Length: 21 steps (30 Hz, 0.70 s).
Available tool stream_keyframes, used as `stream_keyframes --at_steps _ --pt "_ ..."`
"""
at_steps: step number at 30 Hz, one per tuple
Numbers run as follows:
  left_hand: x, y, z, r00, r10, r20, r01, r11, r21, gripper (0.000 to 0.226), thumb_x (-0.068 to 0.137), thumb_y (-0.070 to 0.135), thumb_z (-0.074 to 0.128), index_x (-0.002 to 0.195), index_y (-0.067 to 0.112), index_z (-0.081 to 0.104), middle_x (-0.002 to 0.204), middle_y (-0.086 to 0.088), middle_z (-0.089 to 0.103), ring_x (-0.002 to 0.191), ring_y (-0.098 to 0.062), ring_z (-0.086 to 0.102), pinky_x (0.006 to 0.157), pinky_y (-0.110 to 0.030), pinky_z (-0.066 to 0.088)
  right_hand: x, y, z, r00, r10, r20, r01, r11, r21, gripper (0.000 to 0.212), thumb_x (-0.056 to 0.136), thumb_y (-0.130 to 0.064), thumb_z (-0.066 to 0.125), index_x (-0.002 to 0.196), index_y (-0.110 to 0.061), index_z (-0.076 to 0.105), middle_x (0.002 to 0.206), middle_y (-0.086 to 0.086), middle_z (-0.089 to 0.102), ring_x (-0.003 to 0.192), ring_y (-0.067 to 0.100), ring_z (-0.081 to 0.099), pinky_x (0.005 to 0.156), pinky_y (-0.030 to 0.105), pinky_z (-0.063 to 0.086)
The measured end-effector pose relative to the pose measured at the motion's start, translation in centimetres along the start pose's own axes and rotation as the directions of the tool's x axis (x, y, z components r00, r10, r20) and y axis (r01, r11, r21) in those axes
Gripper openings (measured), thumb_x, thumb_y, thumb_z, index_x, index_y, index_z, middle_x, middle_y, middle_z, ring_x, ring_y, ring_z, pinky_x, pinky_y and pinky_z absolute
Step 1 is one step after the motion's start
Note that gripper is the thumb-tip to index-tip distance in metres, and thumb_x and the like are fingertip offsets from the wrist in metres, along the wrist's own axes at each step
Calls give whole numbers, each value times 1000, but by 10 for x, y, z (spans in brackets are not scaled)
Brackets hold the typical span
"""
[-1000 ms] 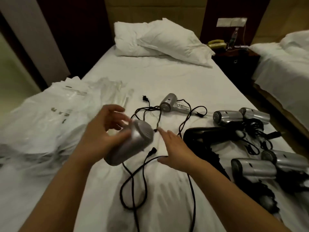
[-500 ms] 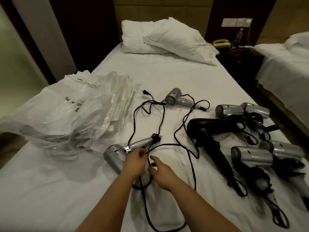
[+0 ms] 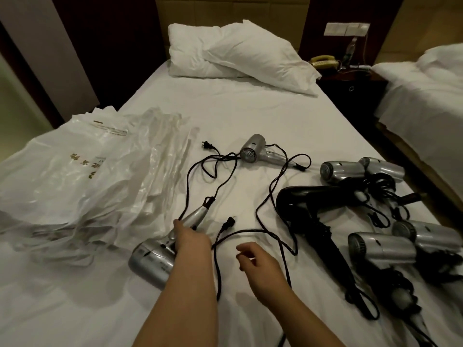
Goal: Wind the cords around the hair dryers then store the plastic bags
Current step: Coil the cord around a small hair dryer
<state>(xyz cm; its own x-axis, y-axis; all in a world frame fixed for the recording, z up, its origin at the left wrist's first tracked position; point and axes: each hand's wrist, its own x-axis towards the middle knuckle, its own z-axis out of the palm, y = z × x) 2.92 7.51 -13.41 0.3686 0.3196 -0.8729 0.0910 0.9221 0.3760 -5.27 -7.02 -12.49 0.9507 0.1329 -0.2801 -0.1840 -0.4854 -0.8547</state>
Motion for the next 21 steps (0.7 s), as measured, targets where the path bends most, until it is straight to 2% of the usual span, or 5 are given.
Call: stream_keyframes --at_steps 5,11,14,17,21 --pt "-14 -15 -11 982 73 172 -61 995 -76 37 89 33 61 118 12 52 118 -4 52 94 -20 55 86 -30 46 -4 -30 -8 985 -163 -58 161 986 -42 28 96 -15 47 122 -23 53 120 -10 54 103 1 51 82 7 38" --pt "-70 -12 -43 878 200 436 -223 975 2 5 89 1 53 91 6 56 88 -13 62 77 -21 61 60 -25 56 1 -41 -13 936 -346 61 294 676 -676 69 91 -14 48 149 -24 12 157 -9 -1 145 17 -7 117 37 -3" --pt "-99 6 -52 813 219 540 -223 973 -60 6 89 1 50 89 6 53 70 -11 65 73 -20 63 63 -28 55 -10 -48 -15 893 -443 73 349 582 -735 49 92 -22 48 138 -22 31 142 -3 36 138 20 24 117 42 1" --pt "-122 25 -52 811 277 516 -162 953 -257 12 89 17 60 93 9 52 61 -3 59 58 -14 60 61 -26 53 -33 -66 -12 837 -537 108 475 614 -630 34 94 -33 45 127 -24 43 114 -1 57 105 21 54 97 37 40" --pt "-140 42 -60 710 579 401 -534 814 -231 34 91 35 59 113 10 53 81 0 61 48 -8 61 49 -20 50 -68 -73 -10 812 -536 230 569 642 -513 47 98 -42 39 143 -38 28 107 6 63 96 26 58 77 34 47"
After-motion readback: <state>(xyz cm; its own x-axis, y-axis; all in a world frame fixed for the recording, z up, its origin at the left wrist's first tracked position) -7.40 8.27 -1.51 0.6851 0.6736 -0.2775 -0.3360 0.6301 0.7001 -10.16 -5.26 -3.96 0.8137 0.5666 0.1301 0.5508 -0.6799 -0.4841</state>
